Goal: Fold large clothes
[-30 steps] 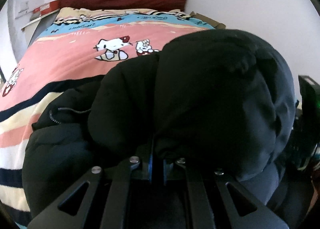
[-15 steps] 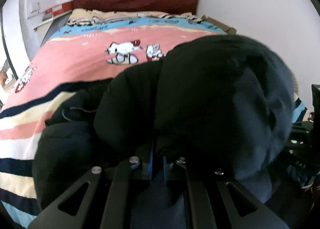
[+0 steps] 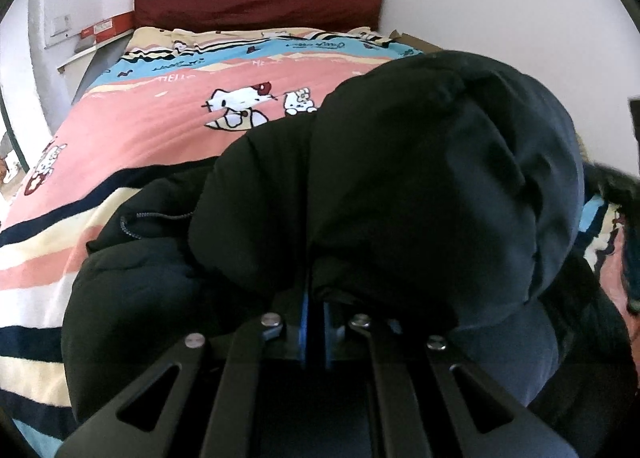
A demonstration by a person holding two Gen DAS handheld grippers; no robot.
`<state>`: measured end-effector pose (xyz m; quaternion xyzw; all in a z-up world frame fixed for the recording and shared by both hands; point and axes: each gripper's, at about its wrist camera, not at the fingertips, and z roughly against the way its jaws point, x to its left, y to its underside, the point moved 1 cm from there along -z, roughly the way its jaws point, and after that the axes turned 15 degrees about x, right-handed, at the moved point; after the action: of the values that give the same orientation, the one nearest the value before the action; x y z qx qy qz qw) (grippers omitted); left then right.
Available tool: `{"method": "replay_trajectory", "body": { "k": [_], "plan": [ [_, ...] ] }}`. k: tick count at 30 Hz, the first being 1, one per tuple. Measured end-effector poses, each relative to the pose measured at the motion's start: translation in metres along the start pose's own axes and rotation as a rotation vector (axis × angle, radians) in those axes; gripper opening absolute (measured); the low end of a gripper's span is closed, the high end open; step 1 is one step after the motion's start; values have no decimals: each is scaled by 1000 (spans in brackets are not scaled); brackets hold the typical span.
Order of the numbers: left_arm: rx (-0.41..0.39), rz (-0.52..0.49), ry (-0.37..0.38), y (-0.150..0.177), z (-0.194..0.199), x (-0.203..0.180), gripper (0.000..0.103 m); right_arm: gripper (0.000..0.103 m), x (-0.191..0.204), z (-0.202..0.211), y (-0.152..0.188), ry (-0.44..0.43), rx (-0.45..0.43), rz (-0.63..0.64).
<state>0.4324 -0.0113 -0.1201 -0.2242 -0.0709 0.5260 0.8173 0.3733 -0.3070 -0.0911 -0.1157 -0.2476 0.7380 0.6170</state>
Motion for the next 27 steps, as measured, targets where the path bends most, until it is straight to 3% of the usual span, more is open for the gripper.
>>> {"method": "replay_trajectory", "body": {
  "k": [5,10,12,16,18,19,24,27],
  "plan": [
    [-7,-7,7,1,-3,0,4,58,-11,0,-49,25,-55,-41],
    [-16,2,29,4,-3,5,5,62,-6,-26,-89,-39,-62,-85],
    [-23,12,48,5,-1,9,6,62,-2,-45,-92,-76,-24,-82],
    [-33,69,111,15,12,24,14,63,16,-74,-63,-129,76,-21],
    [-31,99,112,25,18,30,34,63,23,-78,-42,-135,104,-1],
    [-33,117,114,32,21,36,36,63,26,-79,-32,-132,115,16],
    [-40,199,120,52,38,52,36,63,42,-64,23,-137,122,38],
    [-32,231,101,54,49,54,36,63,47,-57,38,-110,110,24]
  ]
}}
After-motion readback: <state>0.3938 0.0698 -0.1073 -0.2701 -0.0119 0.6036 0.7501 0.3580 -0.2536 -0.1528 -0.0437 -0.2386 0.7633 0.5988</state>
